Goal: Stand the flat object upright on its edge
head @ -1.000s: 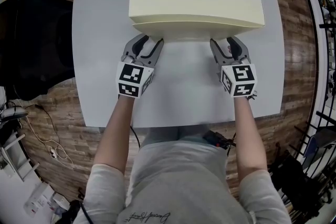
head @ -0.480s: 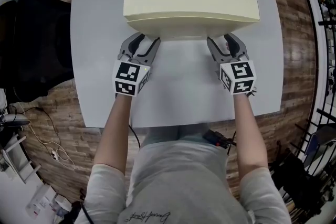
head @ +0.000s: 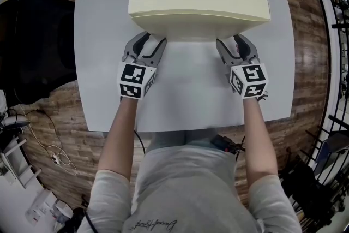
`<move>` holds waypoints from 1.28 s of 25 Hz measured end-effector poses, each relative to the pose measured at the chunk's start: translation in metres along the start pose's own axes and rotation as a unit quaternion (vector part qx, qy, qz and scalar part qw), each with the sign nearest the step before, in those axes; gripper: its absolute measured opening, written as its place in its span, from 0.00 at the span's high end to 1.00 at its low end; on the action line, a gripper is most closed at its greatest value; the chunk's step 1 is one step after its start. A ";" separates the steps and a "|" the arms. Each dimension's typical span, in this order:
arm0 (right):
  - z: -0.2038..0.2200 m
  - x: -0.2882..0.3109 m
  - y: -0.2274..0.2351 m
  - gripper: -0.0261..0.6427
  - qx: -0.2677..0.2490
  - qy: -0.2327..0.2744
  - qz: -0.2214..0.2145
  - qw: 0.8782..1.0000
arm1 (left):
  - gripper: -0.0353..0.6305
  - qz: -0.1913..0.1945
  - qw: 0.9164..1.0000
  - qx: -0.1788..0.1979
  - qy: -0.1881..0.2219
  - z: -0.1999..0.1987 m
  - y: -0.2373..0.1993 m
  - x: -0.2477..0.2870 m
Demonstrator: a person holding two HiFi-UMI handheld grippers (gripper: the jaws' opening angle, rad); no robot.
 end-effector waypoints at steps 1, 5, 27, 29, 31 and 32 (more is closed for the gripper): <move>-0.001 0.000 0.001 0.57 0.000 0.001 0.000 1.000 | 0.63 -0.001 1.000 0.000 0.000 0.000 0.000 0.000; -0.001 -0.001 0.001 0.57 0.002 0.002 -0.002 1.000 | 0.63 -0.002 1.000 -0.001 0.002 -0.001 0.000 -0.001; -0.001 -0.025 -0.003 0.61 0.007 0.011 -0.006 1.000 | 0.63 -0.016 0.999 -0.020 0.025 -0.006 0.010 -0.025; -0.001 -0.030 -0.004 0.63 0.008 0.012 -0.007 1.000 | 0.63 -0.014 0.999 -0.021 0.024 -0.005 0.014 -0.029; -0.001 -0.034 -0.005 0.64 0.008 0.012 -0.010 1.000 | 0.66 -0.012 1.000 -0.016 0.021 -0.003 0.018 -0.032; -0.001 -0.035 -0.006 0.66 0.006 0.013 -0.010 1.000 | 0.68 -0.011 1.000 -0.014 0.020 -0.002 0.020 -0.033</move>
Point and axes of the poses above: the fingertips, and each gripper's own axes: x forward along the fingers, y to its right, z out of its underside, the point moved 6 cm from there along -x, backward along the fingers, and after that the axes turned 11 degrees about z, right-handed, at the moved point
